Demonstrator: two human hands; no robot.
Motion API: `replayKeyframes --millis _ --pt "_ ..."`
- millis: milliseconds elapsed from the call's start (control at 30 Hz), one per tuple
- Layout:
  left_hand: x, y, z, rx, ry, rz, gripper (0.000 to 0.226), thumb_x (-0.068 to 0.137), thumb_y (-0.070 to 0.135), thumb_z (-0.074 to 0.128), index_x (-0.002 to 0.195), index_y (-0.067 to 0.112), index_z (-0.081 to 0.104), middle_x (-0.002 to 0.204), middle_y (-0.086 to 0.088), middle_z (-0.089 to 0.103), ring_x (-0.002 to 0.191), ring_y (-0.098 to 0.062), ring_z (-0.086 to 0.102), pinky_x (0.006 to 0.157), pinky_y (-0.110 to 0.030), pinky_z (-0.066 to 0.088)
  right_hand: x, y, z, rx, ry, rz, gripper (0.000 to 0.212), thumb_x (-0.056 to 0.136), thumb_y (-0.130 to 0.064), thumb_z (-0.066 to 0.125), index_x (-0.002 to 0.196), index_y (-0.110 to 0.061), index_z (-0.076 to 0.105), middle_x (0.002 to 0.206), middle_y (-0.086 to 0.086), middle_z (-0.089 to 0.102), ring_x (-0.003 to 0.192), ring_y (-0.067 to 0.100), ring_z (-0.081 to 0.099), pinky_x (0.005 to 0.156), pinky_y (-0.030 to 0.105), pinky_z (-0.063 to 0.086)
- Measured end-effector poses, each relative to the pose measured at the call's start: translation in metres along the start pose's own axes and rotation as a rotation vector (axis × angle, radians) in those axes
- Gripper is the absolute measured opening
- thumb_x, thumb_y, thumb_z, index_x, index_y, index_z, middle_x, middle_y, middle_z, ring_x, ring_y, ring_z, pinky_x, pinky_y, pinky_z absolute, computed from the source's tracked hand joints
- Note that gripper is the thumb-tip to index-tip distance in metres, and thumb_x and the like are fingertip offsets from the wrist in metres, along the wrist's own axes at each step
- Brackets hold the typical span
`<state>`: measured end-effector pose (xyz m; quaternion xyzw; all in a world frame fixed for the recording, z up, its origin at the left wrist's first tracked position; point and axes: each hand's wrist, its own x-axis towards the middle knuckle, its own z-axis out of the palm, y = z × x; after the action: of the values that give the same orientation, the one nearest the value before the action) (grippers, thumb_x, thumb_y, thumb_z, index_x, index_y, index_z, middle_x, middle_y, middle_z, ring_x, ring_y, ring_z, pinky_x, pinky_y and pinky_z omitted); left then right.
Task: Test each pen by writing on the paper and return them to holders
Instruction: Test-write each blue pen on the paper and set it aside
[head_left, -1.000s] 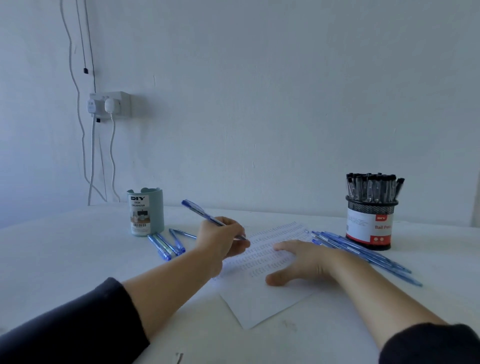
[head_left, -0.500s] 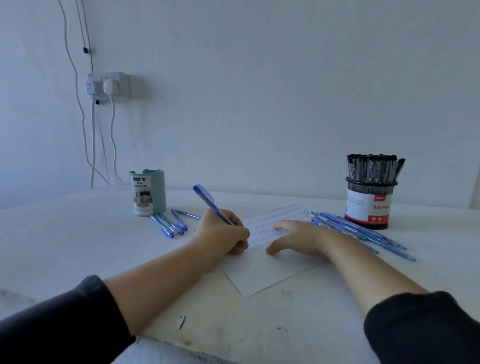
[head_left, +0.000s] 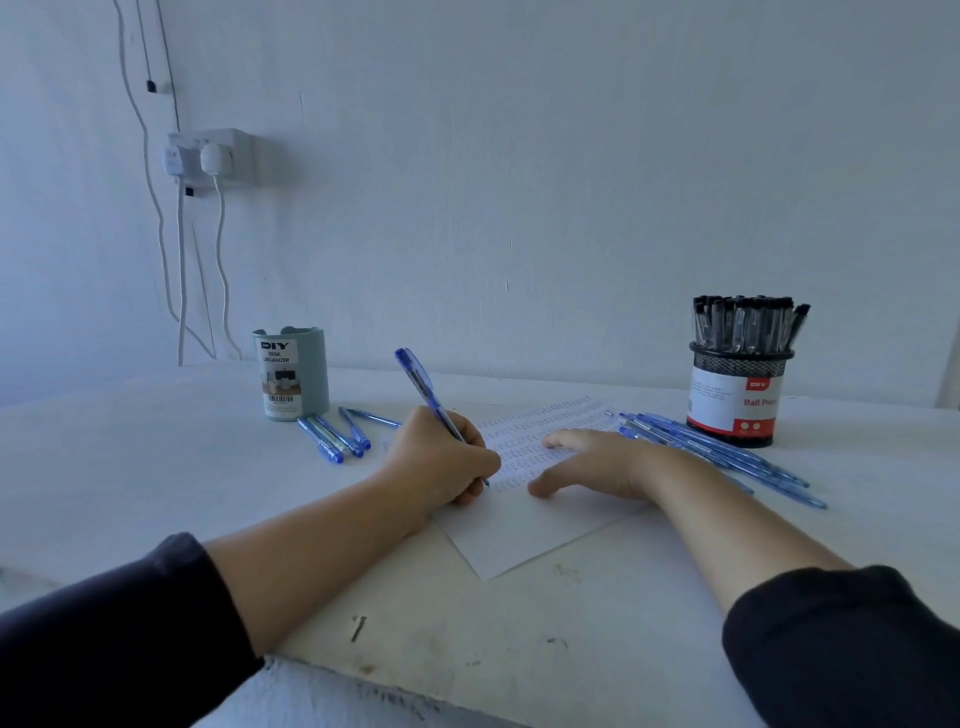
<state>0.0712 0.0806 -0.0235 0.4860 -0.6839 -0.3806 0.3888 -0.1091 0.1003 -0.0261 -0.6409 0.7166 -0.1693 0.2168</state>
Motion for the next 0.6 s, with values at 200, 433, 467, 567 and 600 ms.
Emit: replayKeyframes --millis 200,433,467,567,600 --pt "0.0 0.0003 0.0009 0.02 -0.005 0.007 0.006 0.072 -0.002 0.065 0.07 0.003 0.063 0.05 -0.007 0.059 0.037 -0.01 0.051 0.043 -0.018 0.047 0.0025 0.0013 0.0002 0.007 0.001 -0.004 0.081 0.075 -0.052 0.067 0.146 -0.033 0.031 0.154 -0.007 0.027 0.142 0.017 0.023 0.113 0.036 0.023" --pt "0.0012 -0.0001 0.0021 0.047 0.006 -0.004 0.011 0.071 -0.001 0.065 0.064 0.005 0.06 0.053 -0.009 0.058 0.042 -0.015 0.051 0.045 -0.018 0.048 0.0034 0.0024 0.0008 0.002 0.005 -0.006 0.082 0.075 -0.053 0.067 0.146 -0.033 0.031 0.155 -0.006 0.026 0.141 0.017 0.024 0.114 0.037 0.023" --pt "0.0014 -0.0002 0.0022 0.048 0.008 -0.002 0.011 0.071 -0.001 0.065 0.064 0.005 0.06 0.053 -0.009 0.058 0.042 -0.014 0.051 0.045 -0.018 0.048 0.0035 0.0025 0.001 0.004 0.005 -0.005 0.082 0.075 -0.053 0.067 0.146 -0.033 0.031 0.155 -0.006 0.026 0.142 0.018 0.023 0.114 0.037 0.023" --pt "0.0007 0.0003 0.0022 0.04 0.015 0.011 0.008 0.071 -0.002 0.065 0.067 0.003 0.062 0.052 -0.009 0.058 0.039 -0.012 0.051 0.044 -0.018 0.047 0.0036 0.0031 0.0007 0.003 0.005 -0.006 0.082 0.075 -0.053 0.067 0.146 -0.034 0.031 0.155 -0.006 0.025 0.142 0.018 0.022 0.114 0.038 0.023" --pt "0.0 0.0003 0.002 0.037 0.015 0.015 0.006 0.072 -0.002 0.065 0.068 0.003 0.063 0.051 -0.008 0.058 0.037 -0.011 0.05 0.043 -0.017 0.047 0.0037 0.003 0.0006 0.005 0.005 -0.006 0.082 0.075 -0.053 0.067 0.146 -0.034 0.031 0.155 -0.005 0.025 0.142 0.018 0.022 0.114 0.038 0.023"
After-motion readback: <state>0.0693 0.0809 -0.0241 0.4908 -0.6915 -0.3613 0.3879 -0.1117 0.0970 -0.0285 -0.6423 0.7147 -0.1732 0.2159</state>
